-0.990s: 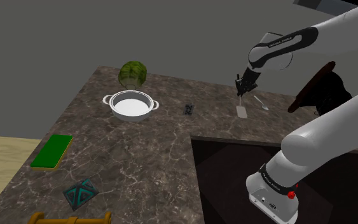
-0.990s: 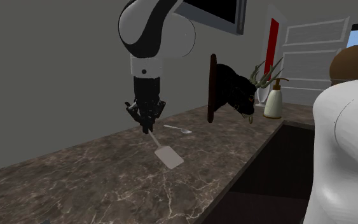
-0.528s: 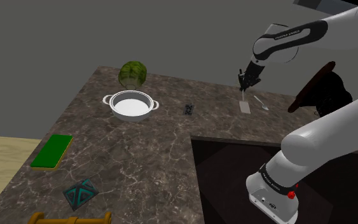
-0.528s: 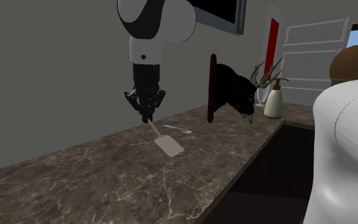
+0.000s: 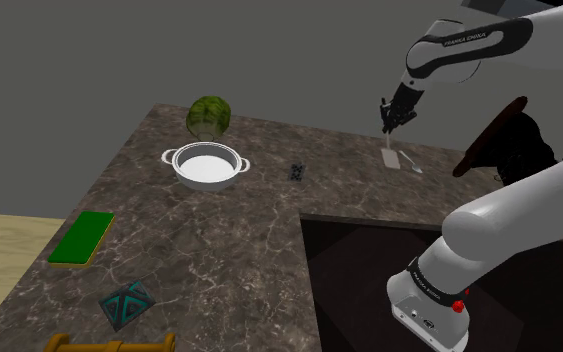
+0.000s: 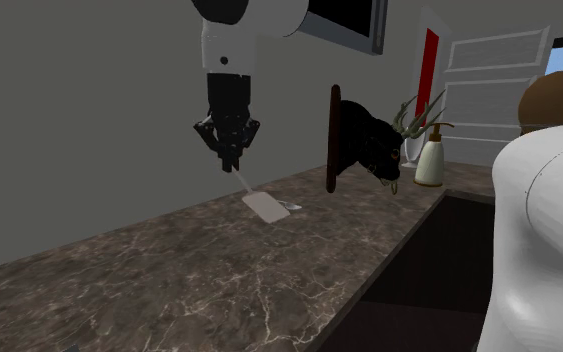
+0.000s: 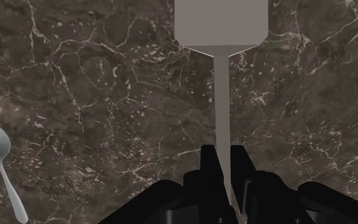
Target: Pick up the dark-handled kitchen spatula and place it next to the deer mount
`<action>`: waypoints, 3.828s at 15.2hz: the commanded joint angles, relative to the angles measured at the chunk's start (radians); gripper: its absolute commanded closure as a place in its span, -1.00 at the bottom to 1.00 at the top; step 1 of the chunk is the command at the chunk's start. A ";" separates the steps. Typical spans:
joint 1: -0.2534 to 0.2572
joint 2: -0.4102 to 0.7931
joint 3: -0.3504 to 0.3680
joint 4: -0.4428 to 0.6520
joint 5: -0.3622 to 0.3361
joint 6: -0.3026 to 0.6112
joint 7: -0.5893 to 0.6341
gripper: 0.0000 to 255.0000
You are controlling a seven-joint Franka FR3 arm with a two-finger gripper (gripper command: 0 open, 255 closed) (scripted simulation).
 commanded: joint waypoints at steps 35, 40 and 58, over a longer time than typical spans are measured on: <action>0.013 -0.017 0.032 0.472 0.018 -0.489 -0.007 1.00; 0.016 0.004 0.032 0.561 0.024 -0.557 -0.012 1.00; -0.059 0.269 -0.121 0.976 0.099 -0.714 -0.248 1.00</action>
